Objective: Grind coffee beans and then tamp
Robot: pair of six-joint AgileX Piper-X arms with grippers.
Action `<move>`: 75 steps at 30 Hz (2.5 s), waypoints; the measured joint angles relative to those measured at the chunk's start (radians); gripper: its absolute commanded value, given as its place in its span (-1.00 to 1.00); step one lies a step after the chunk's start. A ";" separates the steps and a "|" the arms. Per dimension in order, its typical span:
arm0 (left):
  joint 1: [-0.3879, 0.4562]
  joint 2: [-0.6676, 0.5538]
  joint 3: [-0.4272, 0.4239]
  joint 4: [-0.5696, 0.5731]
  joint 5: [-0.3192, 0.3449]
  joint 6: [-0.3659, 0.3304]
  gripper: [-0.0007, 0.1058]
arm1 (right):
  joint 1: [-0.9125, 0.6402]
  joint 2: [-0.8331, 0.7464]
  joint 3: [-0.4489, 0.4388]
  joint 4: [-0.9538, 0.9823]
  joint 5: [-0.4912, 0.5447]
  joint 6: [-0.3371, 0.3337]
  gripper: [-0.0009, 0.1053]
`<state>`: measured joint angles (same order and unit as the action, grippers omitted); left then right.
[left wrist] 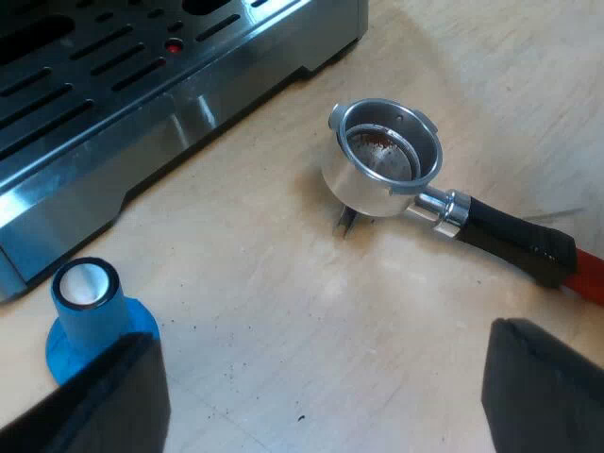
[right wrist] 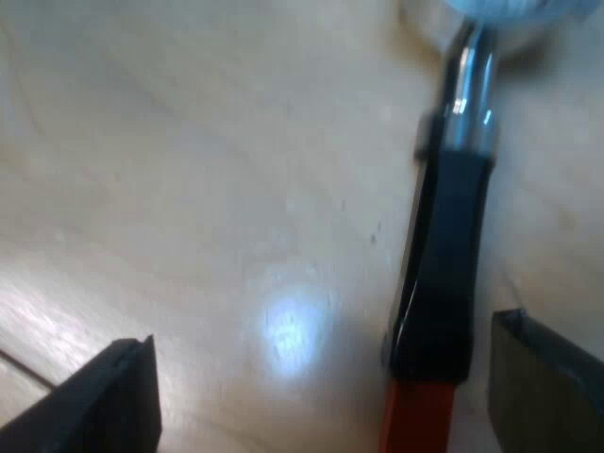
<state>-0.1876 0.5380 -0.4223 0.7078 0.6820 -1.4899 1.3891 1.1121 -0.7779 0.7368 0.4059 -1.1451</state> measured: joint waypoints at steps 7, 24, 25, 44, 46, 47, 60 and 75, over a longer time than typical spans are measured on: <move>0.000 0.000 0.000 0.000 0.000 0.000 0.32 | 0.000 -0.094 -0.016 -0.020 0.056 -0.073 0.38; 0.000 0.000 0.000 0.000 -0.042 0.000 0.32 | 0.000 -0.207 -0.016 -0.240 0.085 -0.266 0.38; 0.000 0.000 0.000 0.000 -0.043 0.000 0.32 | 0.000 -0.207 -0.016 -0.240 0.085 -0.269 0.38; 0.000 0.047 0.000 -0.148 -0.200 0.000 0.32 | 0.000 -0.207 -0.016 -0.273 0.169 -0.275 0.38; 0.000 0.075 0.000 -0.171 -0.221 0.000 0.32 | 0.000 -0.207 -0.016 -0.273 0.170 -0.275 0.38; 0.000 0.092 0.000 -0.183 -0.227 0.000 0.32 | 0.000 -0.207 -0.016 -0.276 0.170 -0.275 0.38; 0.000 0.278 0.000 -0.358 -0.234 0.000 0.32 | 0.000 -0.207 -0.016 -0.277 0.171 -0.275 0.38; -0.138 0.486 0.000 -0.446 -0.291 0.000 0.32 | 0.000 -0.207 -0.016 -0.277 0.182 -0.275 0.38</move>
<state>-0.3256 1.0235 -0.4223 0.2618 0.3913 -1.4899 1.3891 0.9055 -0.7943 0.4594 0.5877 -1.4200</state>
